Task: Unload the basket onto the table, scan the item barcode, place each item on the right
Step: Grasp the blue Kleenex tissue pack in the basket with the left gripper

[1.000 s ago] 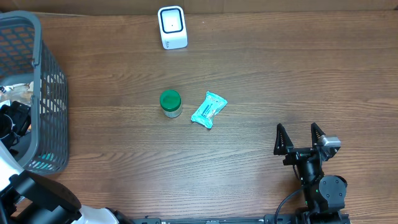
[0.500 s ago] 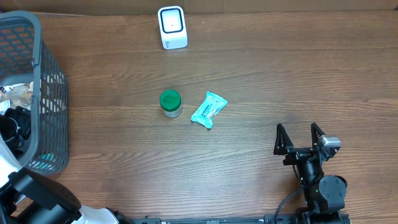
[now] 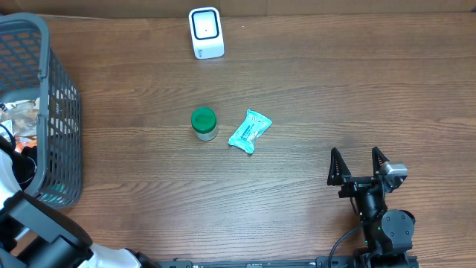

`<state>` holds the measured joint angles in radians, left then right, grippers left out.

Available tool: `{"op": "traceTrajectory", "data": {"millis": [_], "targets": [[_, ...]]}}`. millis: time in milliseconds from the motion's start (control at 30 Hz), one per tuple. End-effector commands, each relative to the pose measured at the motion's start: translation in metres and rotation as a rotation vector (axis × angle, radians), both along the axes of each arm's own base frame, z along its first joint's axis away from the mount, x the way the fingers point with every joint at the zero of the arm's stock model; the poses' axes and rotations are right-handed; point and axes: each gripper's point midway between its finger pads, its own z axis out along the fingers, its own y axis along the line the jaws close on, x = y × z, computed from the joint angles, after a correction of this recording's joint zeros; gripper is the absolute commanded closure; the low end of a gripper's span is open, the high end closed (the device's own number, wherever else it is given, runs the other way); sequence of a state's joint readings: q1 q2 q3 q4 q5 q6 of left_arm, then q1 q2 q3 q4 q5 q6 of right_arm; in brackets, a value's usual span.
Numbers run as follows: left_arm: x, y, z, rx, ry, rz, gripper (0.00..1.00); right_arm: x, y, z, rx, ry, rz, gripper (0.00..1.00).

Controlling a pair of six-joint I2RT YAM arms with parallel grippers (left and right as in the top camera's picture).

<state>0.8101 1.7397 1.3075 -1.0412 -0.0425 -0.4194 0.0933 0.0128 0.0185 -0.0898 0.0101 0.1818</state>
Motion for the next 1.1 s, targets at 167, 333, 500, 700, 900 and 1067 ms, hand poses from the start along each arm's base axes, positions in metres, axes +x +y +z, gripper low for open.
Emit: {"op": "traceTrajectory", "data": {"millis": [167,333,500,700,900,1067], "targets": [[-0.012,0.000,-0.047,-0.079,0.112,0.021,0.28,0.000,0.000,-0.001,-0.007,-0.006,0.001,0.00],[-0.011,0.001,-0.058,-0.091,0.124,0.021,0.64,0.000,0.000,-0.001,-0.007,-0.006,0.001,0.00],[-0.010,0.003,-0.058,-0.086,0.118,0.021,0.96,0.000,0.000,-0.001,-0.007,-0.006,0.001,0.00],[-0.002,0.003,-0.047,-0.102,0.093,0.021,0.96,0.000,0.000,-0.001,-0.007,-0.006,0.001,0.00],[0.021,0.025,0.024,-0.050,0.031,0.021,0.96,0.000,0.000,-0.001,-0.007,-0.006,0.001,0.00],[0.041,0.040,0.109,0.060,-0.084,0.010,0.96,0.000,0.000,-0.001,-0.007,-0.006,0.001,0.00]]}}
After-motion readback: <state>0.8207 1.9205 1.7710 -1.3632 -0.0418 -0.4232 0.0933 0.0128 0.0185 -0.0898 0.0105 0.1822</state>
